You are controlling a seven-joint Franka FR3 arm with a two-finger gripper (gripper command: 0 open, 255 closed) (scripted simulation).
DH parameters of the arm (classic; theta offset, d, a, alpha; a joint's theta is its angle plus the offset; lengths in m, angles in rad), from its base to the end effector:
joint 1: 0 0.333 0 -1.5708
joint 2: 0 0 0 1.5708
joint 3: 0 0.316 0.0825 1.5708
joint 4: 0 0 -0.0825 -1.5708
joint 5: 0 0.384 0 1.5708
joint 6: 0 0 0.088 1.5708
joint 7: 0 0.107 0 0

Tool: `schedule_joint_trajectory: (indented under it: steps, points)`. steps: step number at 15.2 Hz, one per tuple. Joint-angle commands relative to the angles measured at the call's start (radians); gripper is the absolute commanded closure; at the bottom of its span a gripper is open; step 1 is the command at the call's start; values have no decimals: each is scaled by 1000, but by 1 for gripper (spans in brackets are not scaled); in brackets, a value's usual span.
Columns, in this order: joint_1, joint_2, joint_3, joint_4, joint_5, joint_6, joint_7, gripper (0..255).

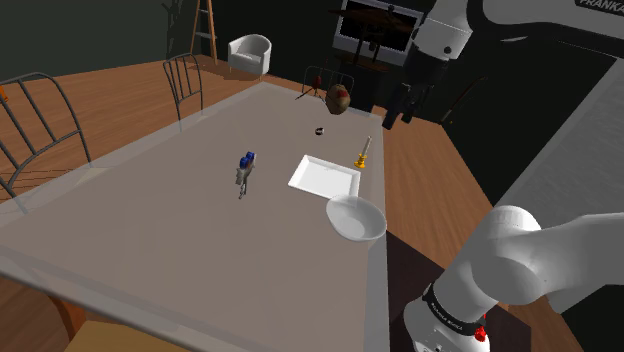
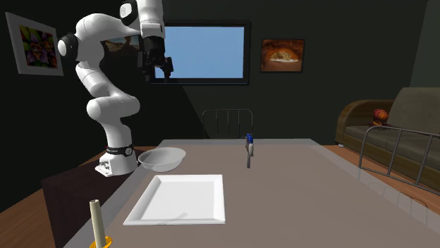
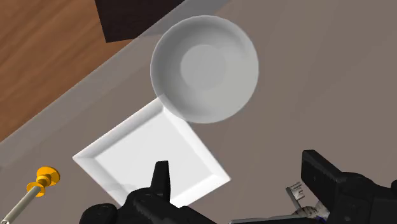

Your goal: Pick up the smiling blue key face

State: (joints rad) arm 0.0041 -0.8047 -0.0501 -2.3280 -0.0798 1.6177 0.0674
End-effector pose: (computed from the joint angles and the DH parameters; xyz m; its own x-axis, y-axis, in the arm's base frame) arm 0.3063 -0.0277 0.6136 0.9906 -0.0973 0.0963 -0.1013 -0.9942 0.0372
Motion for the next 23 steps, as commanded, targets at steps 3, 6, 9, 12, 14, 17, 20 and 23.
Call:
schedule_joint_trajectory:
  steps: [3, 6, 9, 12, 14, 17, 20, 23]
  points:
    - [-7, 37, 41, -15, 22, 51, 84, 0]
    - [-18, 107, 100, -24, 50, 127, 209, 0]
    - [-32, 192, 157, -15, 69, 201, 332, 0]
    - [-48, 289, 210, 11, 77, 270, 456, 0]
    - [-61, 360, 243, 38, 75, 312, 538, 0]
    - [-80, 473, 288, 90, 59, 367, 664, 0]
    - [-97, 593, 325, 158, 28, 410, 791, 0]
    - [-108, 717, 350, 240, -15, 440, 919, 0]
